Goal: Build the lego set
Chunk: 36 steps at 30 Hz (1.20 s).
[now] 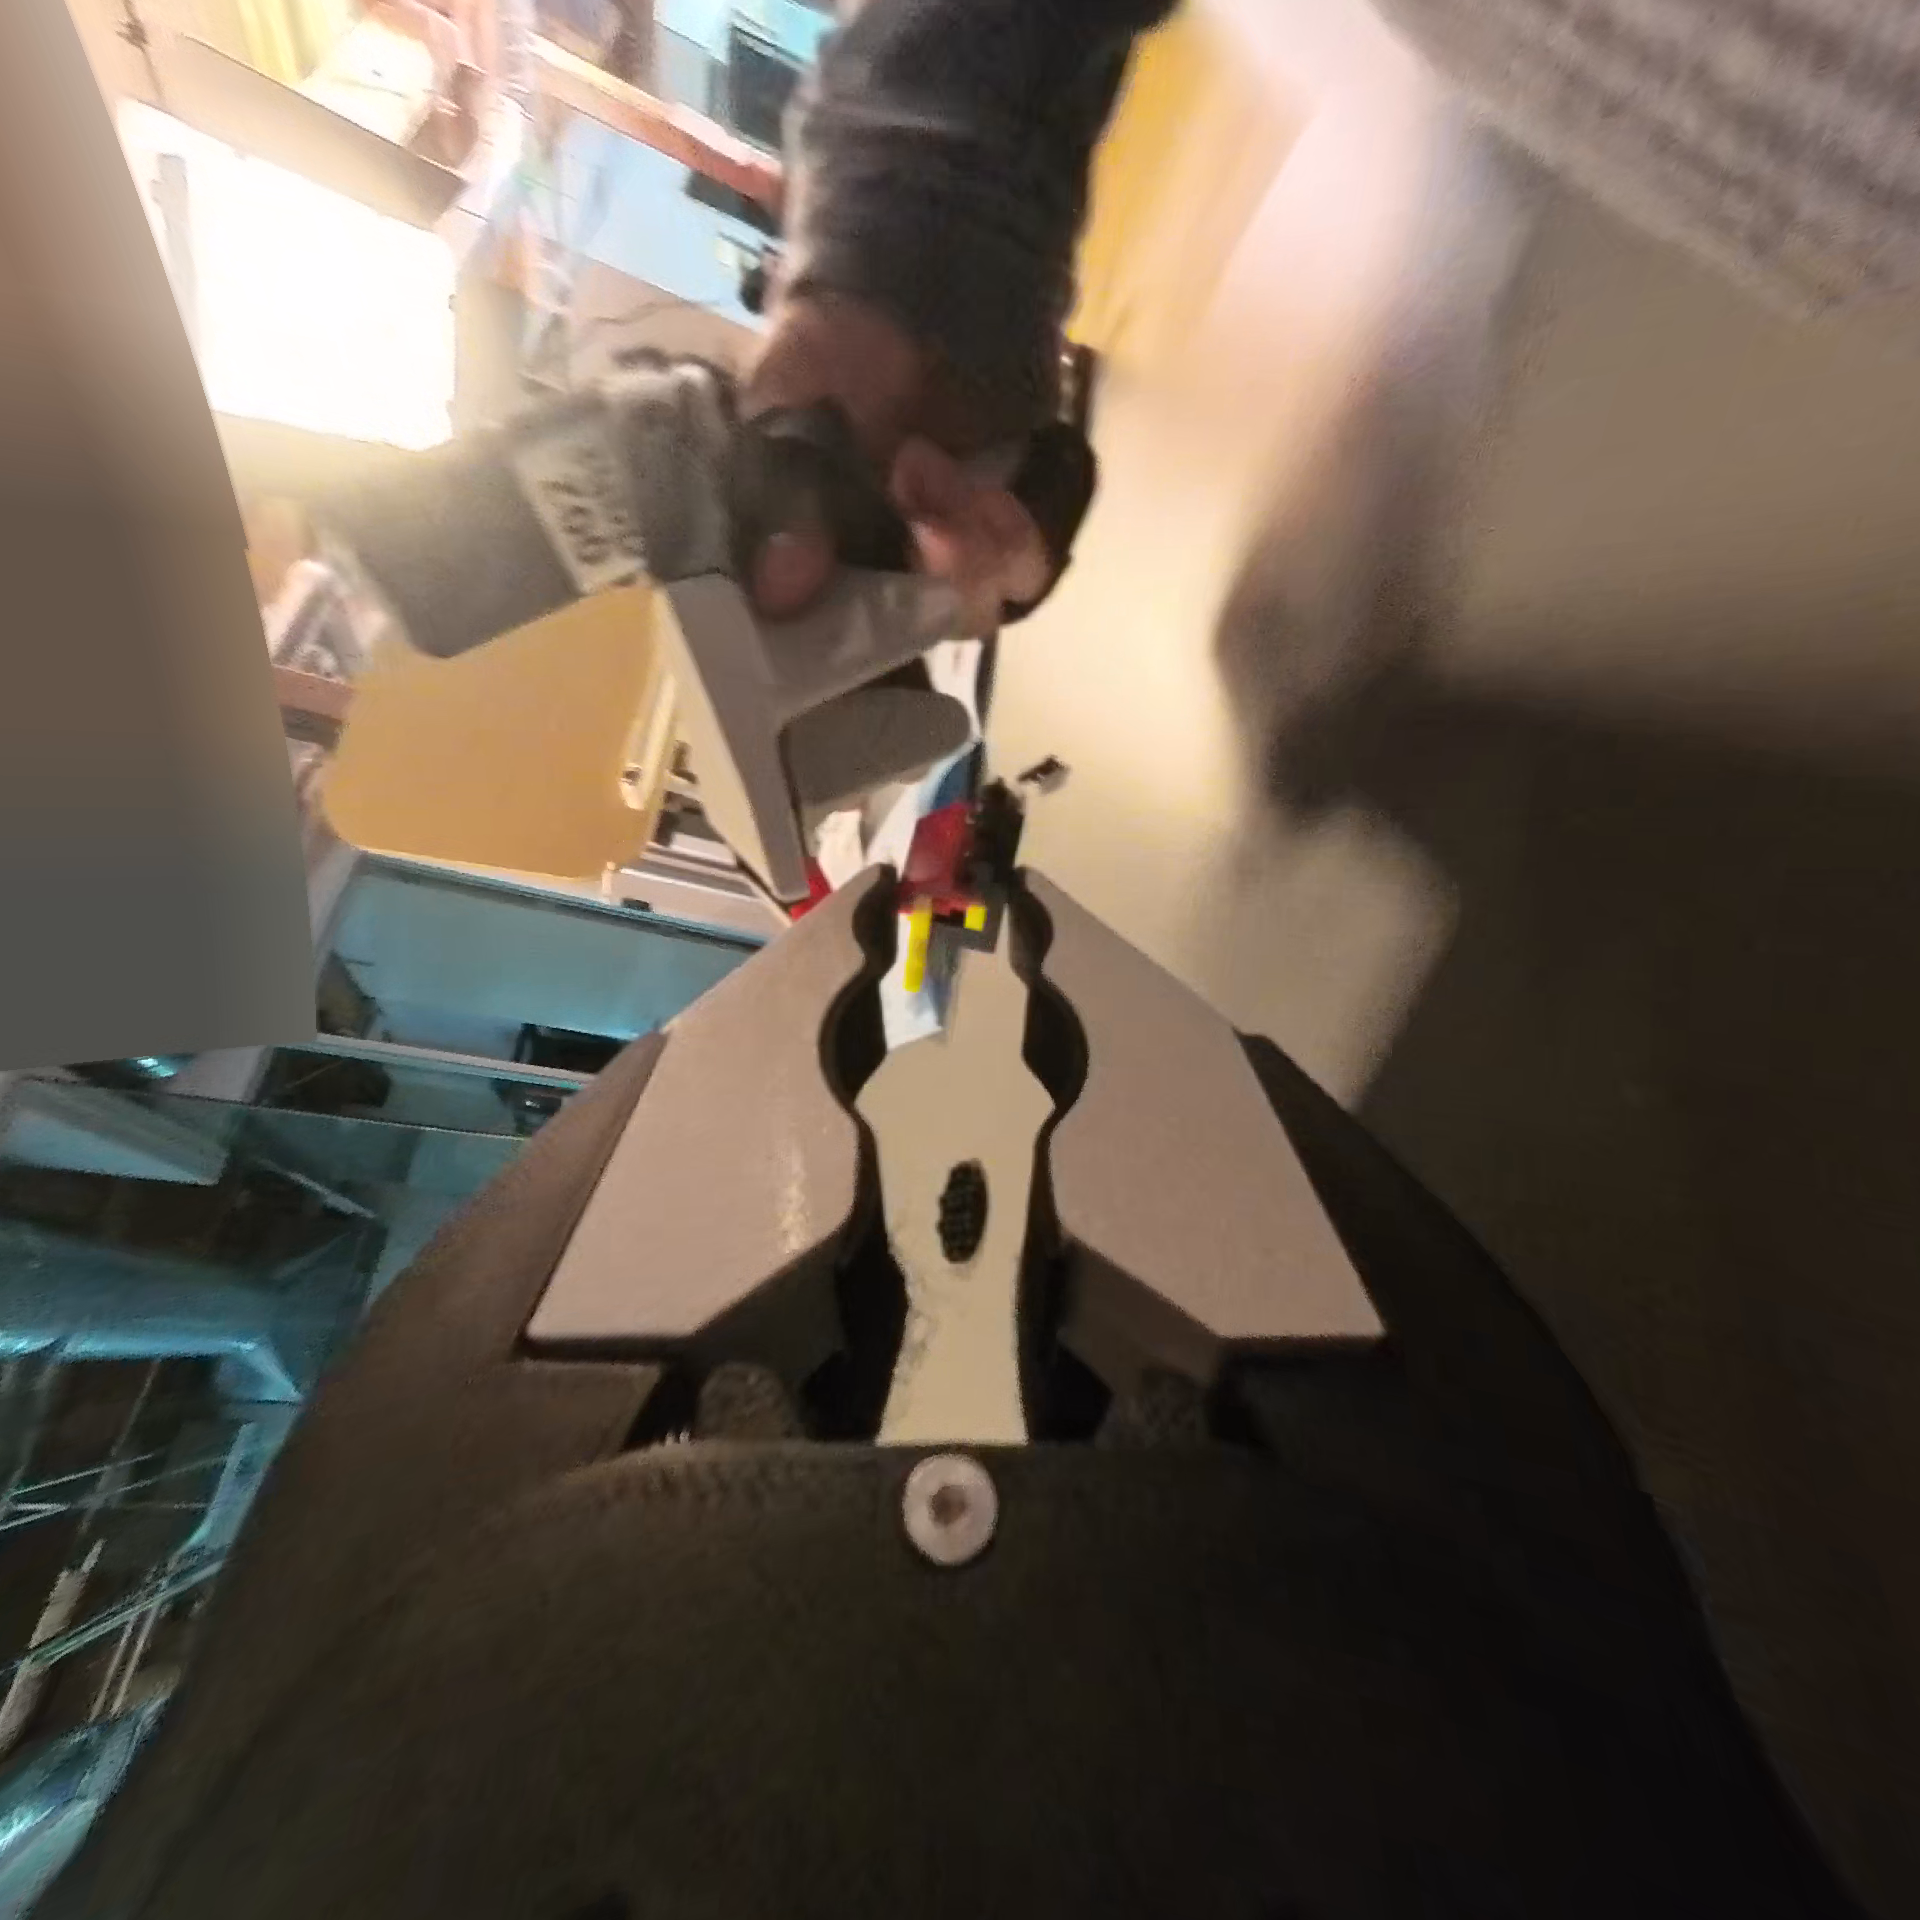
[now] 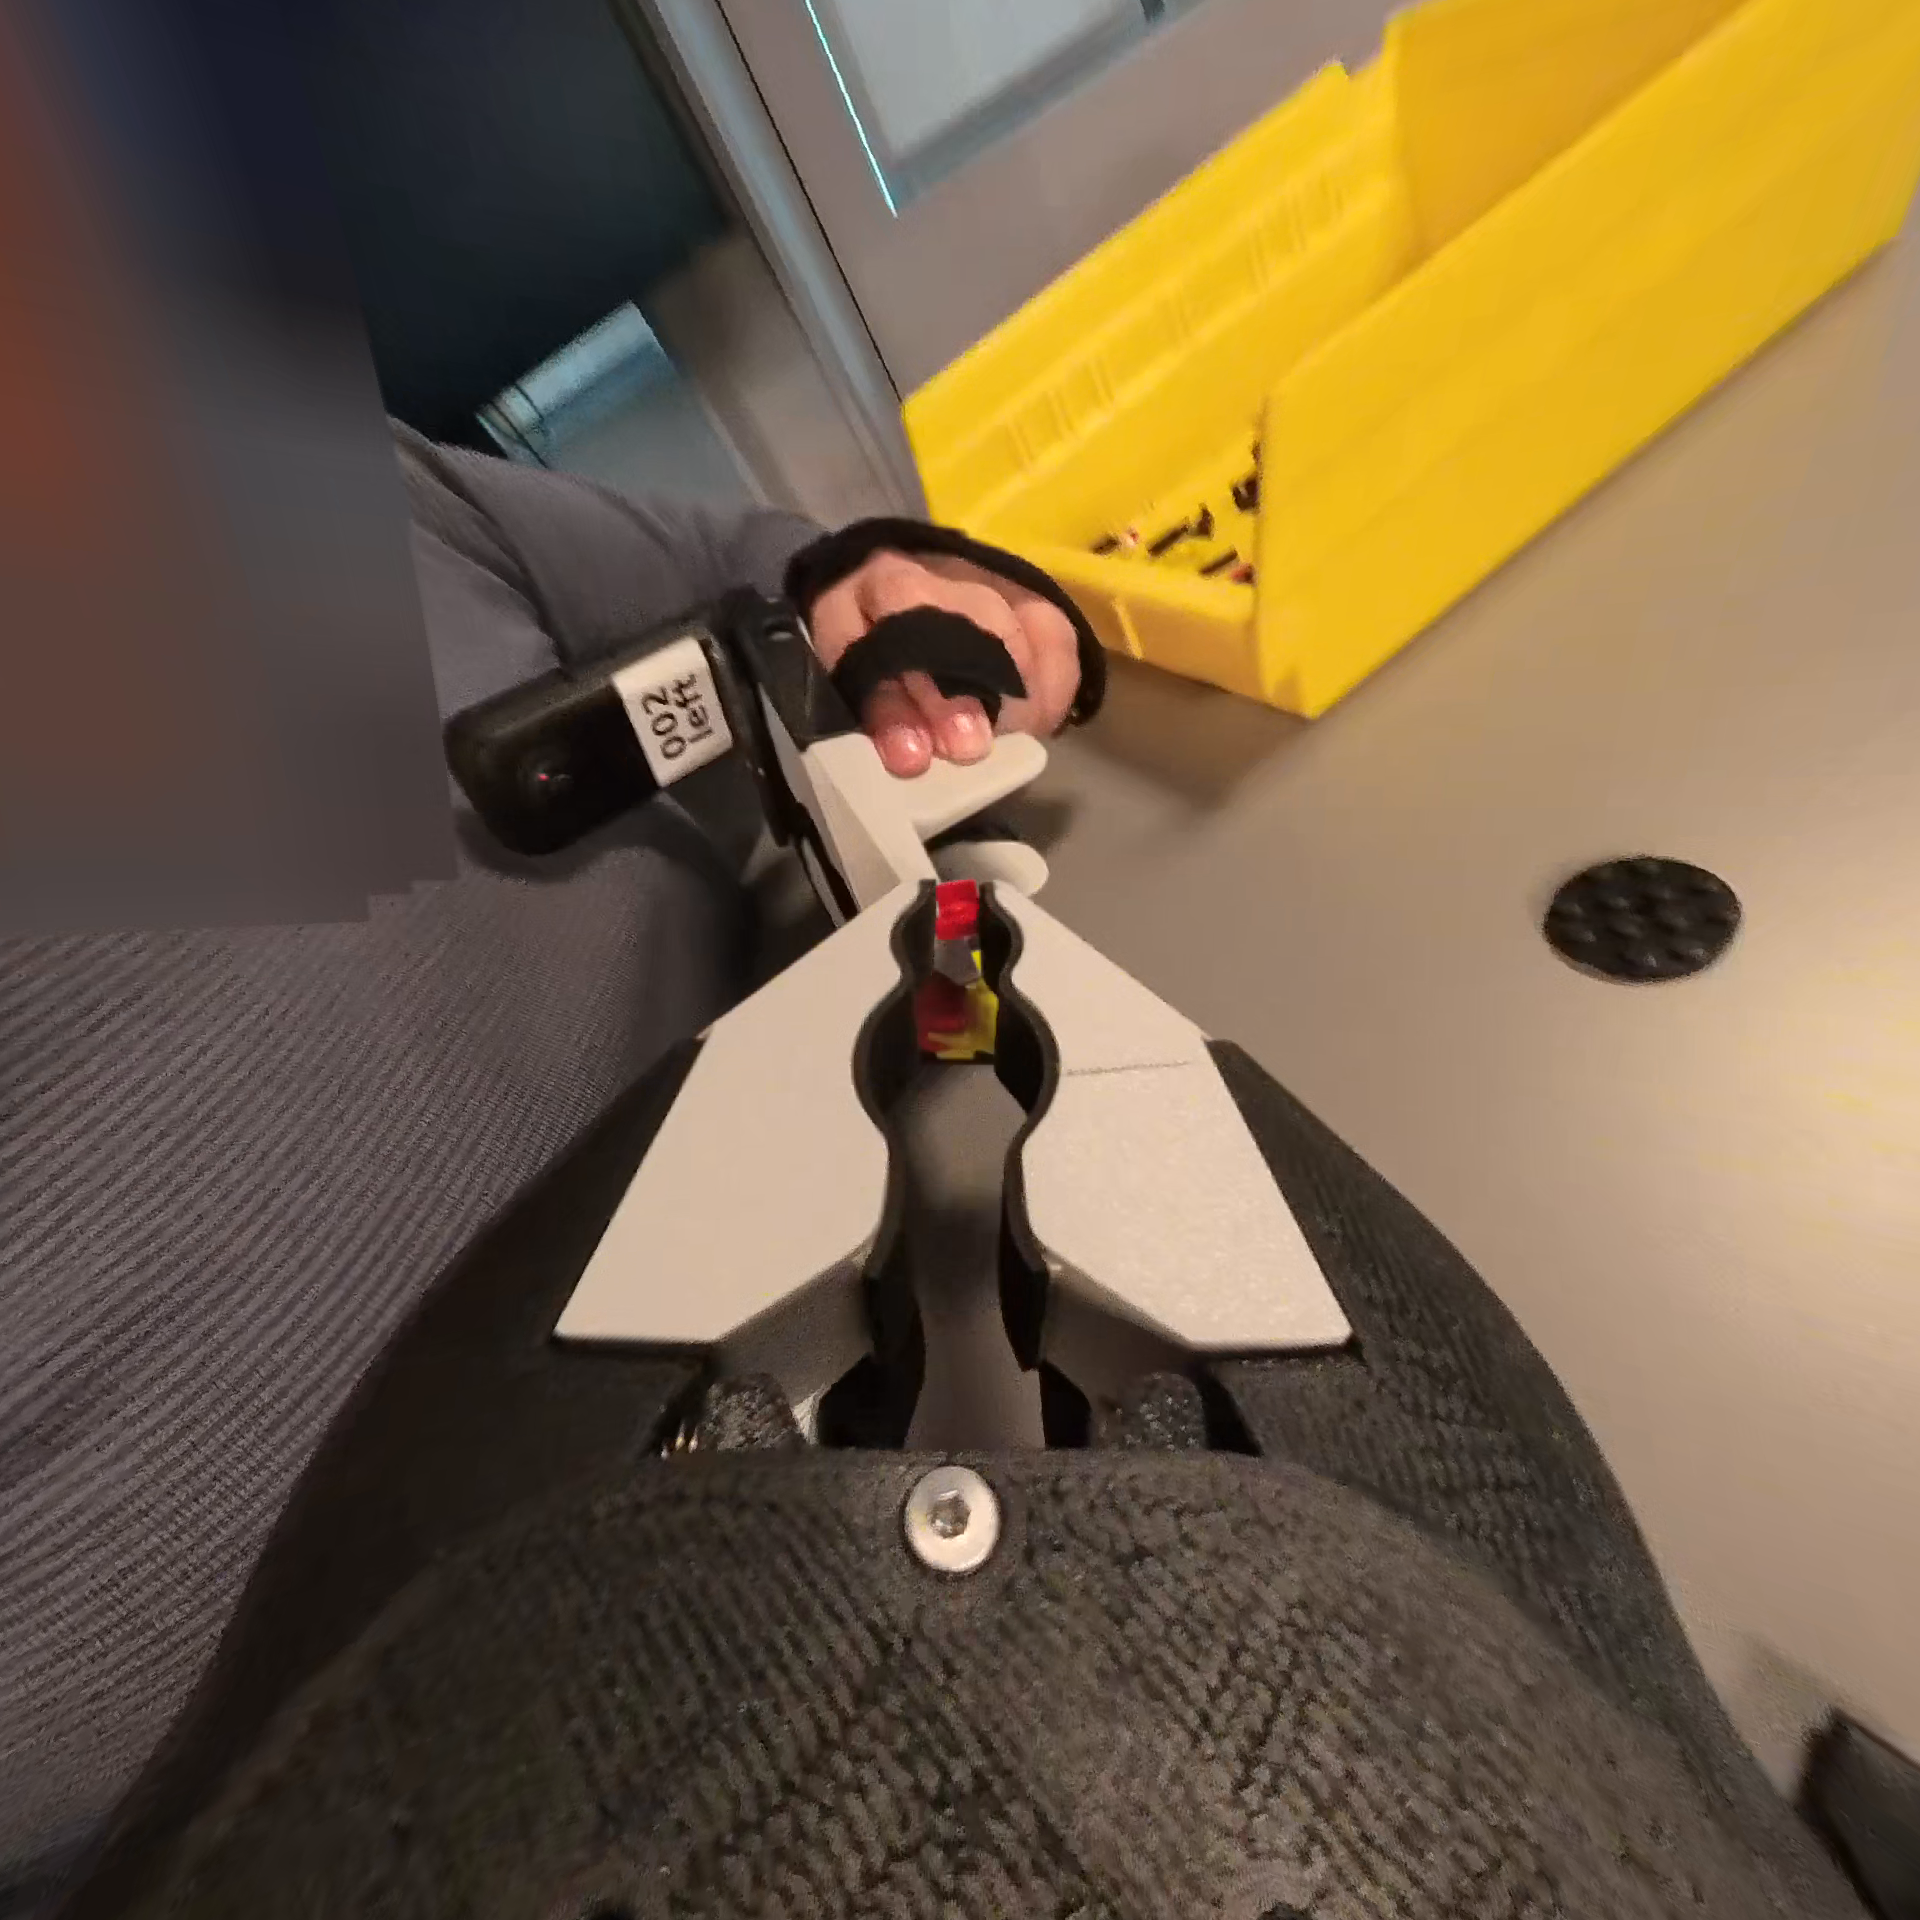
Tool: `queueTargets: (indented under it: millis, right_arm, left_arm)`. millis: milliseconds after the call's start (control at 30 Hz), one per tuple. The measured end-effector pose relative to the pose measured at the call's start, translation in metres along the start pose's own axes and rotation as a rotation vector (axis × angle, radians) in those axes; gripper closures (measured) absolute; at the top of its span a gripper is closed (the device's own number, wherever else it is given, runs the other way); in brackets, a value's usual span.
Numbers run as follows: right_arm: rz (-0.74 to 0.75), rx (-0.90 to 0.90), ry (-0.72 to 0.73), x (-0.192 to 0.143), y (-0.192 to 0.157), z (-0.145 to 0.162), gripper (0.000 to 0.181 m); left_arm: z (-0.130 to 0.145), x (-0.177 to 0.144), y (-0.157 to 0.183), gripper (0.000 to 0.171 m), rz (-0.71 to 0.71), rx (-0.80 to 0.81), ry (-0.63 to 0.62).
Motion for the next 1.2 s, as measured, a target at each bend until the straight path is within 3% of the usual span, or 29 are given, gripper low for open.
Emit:
queueTargets:
  millis: [167, 400, 533, 667, 800, 967, 1067, 1200]
  right_arm:
    - [-0.073, -0.019, 0.1, -0.003, -0.006, -0.001, 0.175]
    - [-0.099, -0.069, 0.089, -0.01, -0.009, 0.003, 0.176]
    - [0.02, -0.061, -0.015, -0.019, 0.008, 0.011, 0.176]
    - [0.228, -0.067, -0.268, -0.033, 0.033, 0.033, 0.176]
    - [0.308, -0.081, -0.421, -0.038, 0.041, 0.049, 0.175]
    - [0.349, -0.182, -0.459, -0.041, 0.04, 0.054, 0.16]
    - [0.398, -0.255, -0.494, -0.048, 0.04, 0.057, 0.161]
    - [0.388, -0.212, -0.451, -0.052, 0.036, 0.059, 0.163]
  left_arm:
    - [-0.007, -0.006, -0.008, 0.151, -0.081, 0.011, 0.048]
    - [-0.01, -0.011, -0.013, 0.151, -0.117, 0.003, 0.079]
    - [-0.006, -0.006, -0.004, 0.151, -0.034, 0.004, 0.053]
    - [0.002, 0.0, 0.011, 0.151, 0.079, 0.014, -0.012]
    - [0.004, 0.002, 0.016, 0.151, 0.128, -0.001, -0.029]
    - [0.006, 0.003, 0.021, 0.151, 0.169, -0.013, -0.048]
    - [0.007, 0.003, 0.023, 0.151, 0.182, -0.017, -0.053]
    - [0.008, 0.003, 0.025, 0.151, 0.196, -0.018, -0.057]
Point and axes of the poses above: each gripper's, where its closed fingertips meet, x out along the fingers, z out of its underside, y = z × x across the jaws, the point moved 5 cm from there along -x, back along the fingers
